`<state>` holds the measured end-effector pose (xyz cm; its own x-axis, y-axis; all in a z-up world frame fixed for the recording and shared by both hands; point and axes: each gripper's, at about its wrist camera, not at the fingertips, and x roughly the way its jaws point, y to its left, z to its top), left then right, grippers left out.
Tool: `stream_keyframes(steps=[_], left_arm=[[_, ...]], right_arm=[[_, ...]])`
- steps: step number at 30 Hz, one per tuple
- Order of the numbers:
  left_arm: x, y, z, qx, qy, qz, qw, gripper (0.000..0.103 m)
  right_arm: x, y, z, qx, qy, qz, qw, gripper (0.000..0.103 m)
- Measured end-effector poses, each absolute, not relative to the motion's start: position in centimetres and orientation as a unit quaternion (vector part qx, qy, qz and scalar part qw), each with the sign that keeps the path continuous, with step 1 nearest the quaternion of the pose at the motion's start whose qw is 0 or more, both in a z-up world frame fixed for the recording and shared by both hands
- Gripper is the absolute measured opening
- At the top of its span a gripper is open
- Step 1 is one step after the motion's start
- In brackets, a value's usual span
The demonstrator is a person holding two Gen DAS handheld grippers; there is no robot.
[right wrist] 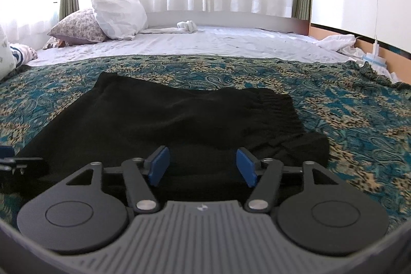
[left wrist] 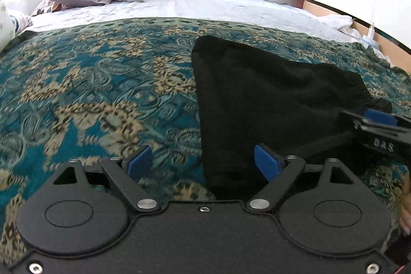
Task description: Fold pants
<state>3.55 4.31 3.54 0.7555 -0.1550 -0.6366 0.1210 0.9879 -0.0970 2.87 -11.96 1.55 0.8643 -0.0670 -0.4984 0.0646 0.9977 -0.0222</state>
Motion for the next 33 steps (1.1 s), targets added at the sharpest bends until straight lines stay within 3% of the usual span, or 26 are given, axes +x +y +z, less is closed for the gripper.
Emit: stream_keyframes(steps=[6, 14, 19, 23, 33], left_arm=[[1.5, 4.5, 3.6, -0.017, 0.331, -0.07, 0.941, 0.089], [-2.2, 2.6, 5.6, 0.026, 0.287, -0.105, 0.952, 0.097], [-1.8, 2.7, 7.1, -0.022, 0.299, -0.148, 0.942, 0.102], [-1.3, 2.2, 6.6, -0.045, 0.311, -0.148, 0.938, 0.102], [-1.4, 0.5, 3.5, -0.021, 0.348, -0.114, 0.93, 0.102]], right_arm=[[0.0, -11.4, 1.4, -0.069, 0.25, -0.042, 0.965, 0.081], [-3.6, -13.1, 3.4, -0.033, 0.238, -0.036, 0.97, 0.089], [-4.1, -15.5, 4.0, -0.011, 0.245, -0.07, 0.967, 0.092], [-4.4, -16.4, 3.5, 0.005, 0.257, -0.062, 0.964, 0.103], [-4.9, -15.5, 1.4, 0.01, 0.29, -0.049, 0.956, 0.103]])
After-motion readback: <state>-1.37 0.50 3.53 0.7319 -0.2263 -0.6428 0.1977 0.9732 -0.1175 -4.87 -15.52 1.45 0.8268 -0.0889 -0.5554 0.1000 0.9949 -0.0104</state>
